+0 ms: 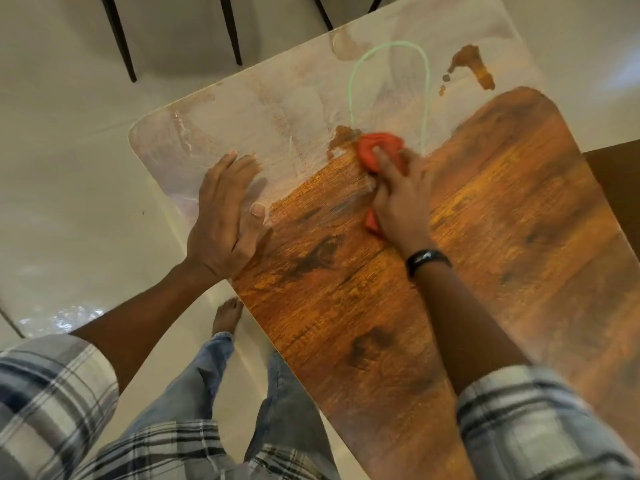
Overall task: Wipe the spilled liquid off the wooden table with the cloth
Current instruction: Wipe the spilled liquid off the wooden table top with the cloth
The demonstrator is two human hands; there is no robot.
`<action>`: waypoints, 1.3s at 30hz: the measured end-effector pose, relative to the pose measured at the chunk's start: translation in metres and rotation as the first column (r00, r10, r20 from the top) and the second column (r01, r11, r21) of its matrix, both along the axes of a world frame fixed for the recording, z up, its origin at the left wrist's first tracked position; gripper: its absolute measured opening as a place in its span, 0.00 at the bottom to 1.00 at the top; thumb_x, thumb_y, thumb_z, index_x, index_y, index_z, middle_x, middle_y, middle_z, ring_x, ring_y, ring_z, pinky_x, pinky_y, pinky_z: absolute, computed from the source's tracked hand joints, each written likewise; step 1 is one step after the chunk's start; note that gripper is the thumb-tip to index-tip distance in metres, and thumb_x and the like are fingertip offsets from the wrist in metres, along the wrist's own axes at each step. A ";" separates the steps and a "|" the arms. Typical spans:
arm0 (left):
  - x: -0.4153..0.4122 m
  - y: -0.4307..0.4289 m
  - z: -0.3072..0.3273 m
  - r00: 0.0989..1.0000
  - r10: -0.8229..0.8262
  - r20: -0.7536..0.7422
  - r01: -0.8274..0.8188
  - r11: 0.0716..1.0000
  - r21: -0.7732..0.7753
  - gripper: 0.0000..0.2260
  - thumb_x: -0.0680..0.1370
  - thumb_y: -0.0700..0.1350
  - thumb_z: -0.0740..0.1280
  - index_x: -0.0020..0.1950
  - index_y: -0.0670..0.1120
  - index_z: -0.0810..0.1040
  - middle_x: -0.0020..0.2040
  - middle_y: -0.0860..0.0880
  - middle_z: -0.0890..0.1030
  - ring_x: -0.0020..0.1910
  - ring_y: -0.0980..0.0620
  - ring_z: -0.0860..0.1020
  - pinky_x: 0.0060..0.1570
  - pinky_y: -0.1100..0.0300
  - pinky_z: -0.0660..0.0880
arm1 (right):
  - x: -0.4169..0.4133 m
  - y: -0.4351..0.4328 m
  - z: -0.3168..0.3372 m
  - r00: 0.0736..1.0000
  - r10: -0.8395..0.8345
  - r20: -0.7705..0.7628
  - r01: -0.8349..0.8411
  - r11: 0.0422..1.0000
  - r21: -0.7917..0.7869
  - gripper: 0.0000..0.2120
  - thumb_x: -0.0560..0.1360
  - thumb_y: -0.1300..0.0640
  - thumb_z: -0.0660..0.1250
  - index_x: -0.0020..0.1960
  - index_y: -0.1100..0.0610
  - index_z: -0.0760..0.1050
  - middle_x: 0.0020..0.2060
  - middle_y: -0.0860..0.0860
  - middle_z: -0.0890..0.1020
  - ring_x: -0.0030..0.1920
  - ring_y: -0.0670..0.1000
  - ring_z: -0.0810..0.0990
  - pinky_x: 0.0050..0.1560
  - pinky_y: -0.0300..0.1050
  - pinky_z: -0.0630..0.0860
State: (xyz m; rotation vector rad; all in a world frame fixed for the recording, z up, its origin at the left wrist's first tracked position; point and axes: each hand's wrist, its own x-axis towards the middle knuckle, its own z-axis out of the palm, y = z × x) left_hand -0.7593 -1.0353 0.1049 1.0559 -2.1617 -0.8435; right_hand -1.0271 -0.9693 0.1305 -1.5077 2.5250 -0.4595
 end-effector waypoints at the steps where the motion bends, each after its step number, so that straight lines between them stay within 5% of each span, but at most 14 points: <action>1: 0.000 0.001 0.000 1.000 -0.001 -0.002 0.001 1.000 0.005 0.26 0.82 0.52 0.52 0.72 0.35 0.70 0.74 0.38 0.71 0.78 0.38 0.62 0.77 0.41 0.57 | -0.027 -0.009 0.001 0.996 -0.088 0.000 0.088 0.996 0.005 0.24 0.78 0.59 0.60 0.72 0.46 0.72 0.72 0.59 0.66 0.65 0.64 0.67 0.64 0.50 0.65; 5: -0.001 0.000 0.000 1.000 -0.003 0.001 0.003 1.000 0.029 0.27 0.82 0.52 0.51 0.73 0.35 0.70 0.74 0.38 0.70 0.78 0.39 0.61 0.78 0.43 0.57 | -0.044 -0.024 0.004 0.978 -0.208 0.006 0.208 0.978 0.005 0.22 0.79 0.57 0.58 0.72 0.49 0.72 0.72 0.59 0.65 0.68 0.64 0.65 0.70 0.56 0.65; 9: 0.001 0.000 -0.002 1.000 -0.017 -0.025 0.018 1.000 0.022 0.32 0.84 0.59 0.47 0.72 0.35 0.70 0.74 0.37 0.70 0.78 0.38 0.61 0.78 0.48 0.57 | 0.062 0.009 0.005 0.997 0.071 0.024 -0.071 0.997 -0.003 0.24 0.78 0.58 0.59 0.74 0.47 0.69 0.72 0.57 0.65 0.66 0.61 0.65 0.65 0.55 0.70; 12: 0.001 0.000 -0.003 0.999 -0.034 -0.029 0.034 0.999 0.001 0.32 0.84 0.60 0.47 0.73 0.35 0.69 0.74 0.36 0.70 0.77 0.36 0.62 0.78 0.45 0.58 | 0.155 0.052 0.004 0.928 0.360 0.098 -0.364 0.931 0.035 0.23 0.79 0.54 0.55 0.74 0.48 0.68 0.72 0.57 0.67 0.65 0.61 0.68 0.63 0.53 0.73; 15: 0.000 -0.001 -0.004 0.998 -0.046 -0.034 0.046 0.999 -0.017 0.32 0.84 0.61 0.47 0.73 0.35 0.68 0.74 0.36 0.69 0.77 0.35 0.62 0.77 0.42 0.59 | 0.170 0.064 0.006 0.874 0.468 0.129 -0.477 0.878 0.045 0.22 0.80 0.52 0.55 0.73 0.48 0.70 0.71 0.56 0.69 0.60 0.60 0.72 0.55 0.52 0.75; 18: 0.000 -0.001 -0.003 0.998 -0.042 -0.055 0.041 0.999 -0.014 0.34 0.84 0.61 0.47 0.72 0.34 0.69 0.73 0.35 0.70 0.77 0.35 0.63 0.77 0.43 0.58 | 0.108 0.048 0.006 0.930 0.365 0.039 -0.366 0.930 0.027 0.24 0.78 0.59 0.56 0.73 0.47 0.70 0.71 0.57 0.69 0.57 0.58 0.71 0.52 0.50 0.74; 22: 0.001 0.001 -0.001 0.997 -0.026 -0.076 0.027 1.000 0.011 0.35 0.84 0.62 0.46 0.72 0.34 0.70 0.73 0.36 0.70 0.77 0.37 0.62 0.78 0.48 0.57 | -0.004 0.026 0.006 0.998 -0.048 0.038 0.048 0.999 0.001 0.24 0.79 0.62 0.61 0.73 0.46 0.71 0.72 0.58 0.66 0.65 0.61 0.68 0.66 0.53 0.69; 26: 0.003 -0.001 -0.001 0.973 -0.011 -0.230 0.028 0.997 0.067 0.27 0.85 0.58 0.50 0.72 0.37 0.68 0.72 0.46 0.68 0.74 0.34 0.65 0.71 0.34 0.65 | -0.009 0.012 0.005 0.977 -0.211 0.031 0.211 0.977 0.005 0.21 0.81 0.57 0.60 0.73 0.48 0.71 0.73 0.59 0.64 0.69 0.63 0.65 0.70 0.55 0.66; 28: 0.010 -0.010 0.001 0.943 0.023 -0.332 0.007 0.996 0.088 0.22 0.85 0.55 0.52 0.72 0.41 0.67 0.70 0.50 0.68 0.70 0.32 0.69 0.64 0.30 0.70 | 0.032 0.017 0.002 0.994 -0.109 0.030 0.109 0.994 -0.009 0.21 0.81 0.58 0.60 0.73 0.48 0.71 0.73 0.60 0.65 0.66 0.64 0.66 0.66 0.57 0.68; 31: 0.020 -0.041 0.002 0.964 0.140 -0.225 -0.157 0.986 -0.057 0.21 0.85 0.52 0.53 0.66 0.37 0.72 0.64 0.40 0.74 0.63 0.35 0.74 0.60 0.34 0.72 | 0.115 0.040 0.000 0.991 0.130 0.008 -0.130 0.991 -0.040 0.24 0.78 0.61 0.59 0.73 0.50 0.71 0.70 0.58 0.66 0.60 0.60 0.68 0.58 0.56 0.73; 35: 0.019 -0.062 0.000 0.978 0.207 -0.026 -0.209 0.974 -0.094 0.19 0.84 0.49 0.53 0.64 0.36 0.74 0.62 0.37 0.76 0.64 0.35 0.73 0.68 0.40 0.66 | 0.208 0.073 -0.001 0.887 0.462 0.029 -0.461 0.887 -0.040 0.31 0.69 0.64 0.66 0.72 0.51 0.72 0.68 0.58 0.71 0.56 0.61 0.71 0.55 0.56 0.75; 39: 0.018 -0.062 -0.006 0.977 0.196 0.084 -0.192 0.980 -0.051 0.19 0.85 0.48 0.52 0.66 0.37 0.74 0.67 0.38 0.75 0.71 0.37 0.70 0.73 0.40 0.61 | 0.185 0.063 0.001 0.818 0.574 0.038 -0.573 0.818 -0.045 0.25 0.73 0.59 0.63 0.70 0.49 0.72 0.67 0.55 0.71 0.55 0.57 0.70 0.51 0.49 0.73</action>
